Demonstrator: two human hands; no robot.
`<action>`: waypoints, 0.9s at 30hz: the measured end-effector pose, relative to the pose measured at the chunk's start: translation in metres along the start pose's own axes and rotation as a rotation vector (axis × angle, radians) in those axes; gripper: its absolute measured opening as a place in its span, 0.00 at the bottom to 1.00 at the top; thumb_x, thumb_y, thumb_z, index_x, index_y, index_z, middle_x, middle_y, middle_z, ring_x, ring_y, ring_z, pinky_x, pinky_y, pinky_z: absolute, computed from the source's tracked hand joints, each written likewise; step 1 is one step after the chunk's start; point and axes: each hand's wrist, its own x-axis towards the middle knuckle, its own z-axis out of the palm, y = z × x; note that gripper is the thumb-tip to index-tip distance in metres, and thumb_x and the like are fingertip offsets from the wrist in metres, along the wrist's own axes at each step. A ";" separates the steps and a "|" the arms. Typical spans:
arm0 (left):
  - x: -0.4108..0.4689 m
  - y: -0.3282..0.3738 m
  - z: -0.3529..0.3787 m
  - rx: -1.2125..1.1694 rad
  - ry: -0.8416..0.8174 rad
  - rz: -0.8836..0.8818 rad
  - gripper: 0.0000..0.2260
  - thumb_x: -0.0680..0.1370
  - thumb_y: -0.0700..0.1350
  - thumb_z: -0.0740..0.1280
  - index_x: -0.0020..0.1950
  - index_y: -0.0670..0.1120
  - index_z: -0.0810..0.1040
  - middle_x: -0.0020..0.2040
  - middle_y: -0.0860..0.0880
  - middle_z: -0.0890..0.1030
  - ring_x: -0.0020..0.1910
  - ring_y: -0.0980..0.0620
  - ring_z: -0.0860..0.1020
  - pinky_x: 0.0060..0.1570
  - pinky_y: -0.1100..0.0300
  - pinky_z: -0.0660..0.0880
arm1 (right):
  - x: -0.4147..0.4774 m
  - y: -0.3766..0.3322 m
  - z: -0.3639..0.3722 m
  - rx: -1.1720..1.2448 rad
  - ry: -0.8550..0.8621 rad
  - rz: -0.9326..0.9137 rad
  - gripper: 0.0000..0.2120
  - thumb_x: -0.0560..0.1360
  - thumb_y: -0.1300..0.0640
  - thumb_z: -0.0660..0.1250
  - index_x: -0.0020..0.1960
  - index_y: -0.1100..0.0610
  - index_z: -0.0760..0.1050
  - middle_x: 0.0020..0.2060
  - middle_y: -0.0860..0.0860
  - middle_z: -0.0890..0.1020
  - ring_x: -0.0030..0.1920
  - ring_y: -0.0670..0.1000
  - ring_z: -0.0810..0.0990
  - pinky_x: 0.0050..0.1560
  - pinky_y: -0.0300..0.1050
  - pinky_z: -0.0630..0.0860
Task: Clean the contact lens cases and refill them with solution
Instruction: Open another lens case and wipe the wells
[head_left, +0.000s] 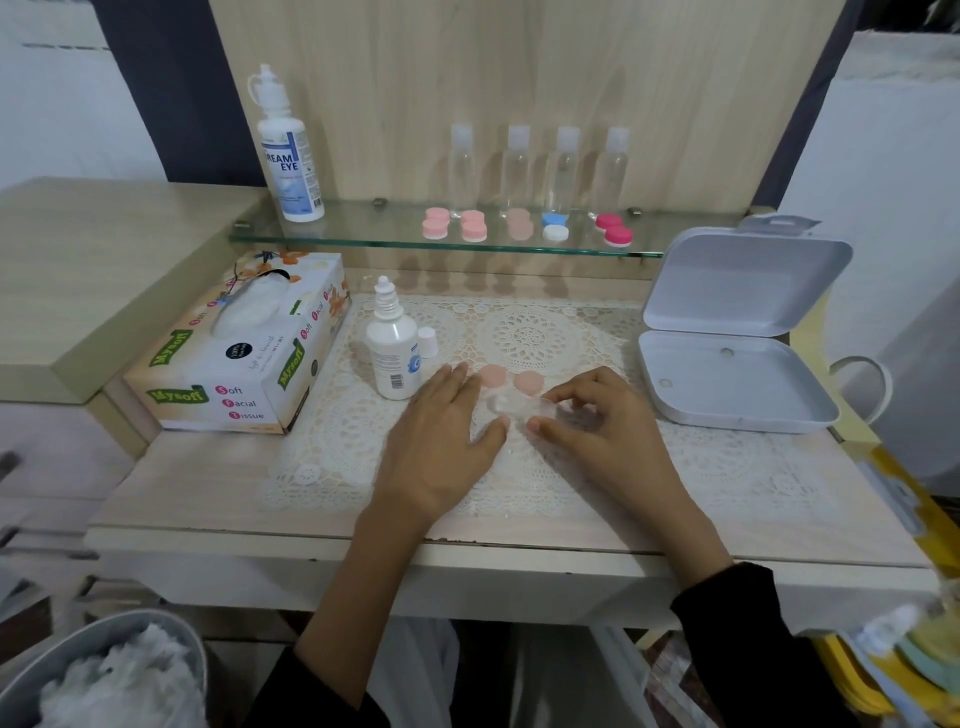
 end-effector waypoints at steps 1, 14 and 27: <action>0.000 0.000 0.000 0.004 -0.001 0.004 0.28 0.80 0.57 0.56 0.77 0.48 0.56 0.78 0.53 0.53 0.76 0.57 0.48 0.72 0.61 0.49 | -0.002 0.000 -0.002 0.010 0.007 -0.003 0.11 0.68 0.54 0.77 0.49 0.55 0.82 0.44 0.47 0.76 0.47 0.43 0.75 0.45 0.27 0.67; -0.004 0.003 -0.002 0.022 0.008 0.011 0.26 0.81 0.56 0.56 0.77 0.49 0.59 0.78 0.53 0.56 0.76 0.56 0.51 0.72 0.61 0.50 | -0.004 -0.002 -0.048 0.018 0.176 -0.001 0.08 0.68 0.52 0.77 0.45 0.50 0.80 0.46 0.45 0.80 0.46 0.43 0.77 0.40 0.30 0.73; -0.005 0.002 -0.002 0.015 0.011 0.011 0.25 0.81 0.56 0.57 0.76 0.49 0.61 0.77 0.53 0.57 0.76 0.57 0.52 0.71 0.62 0.50 | 0.015 0.048 -0.097 -0.179 0.372 0.187 0.14 0.70 0.52 0.76 0.52 0.56 0.81 0.45 0.52 0.81 0.44 0.53 0.79 0.43 0.41 0.69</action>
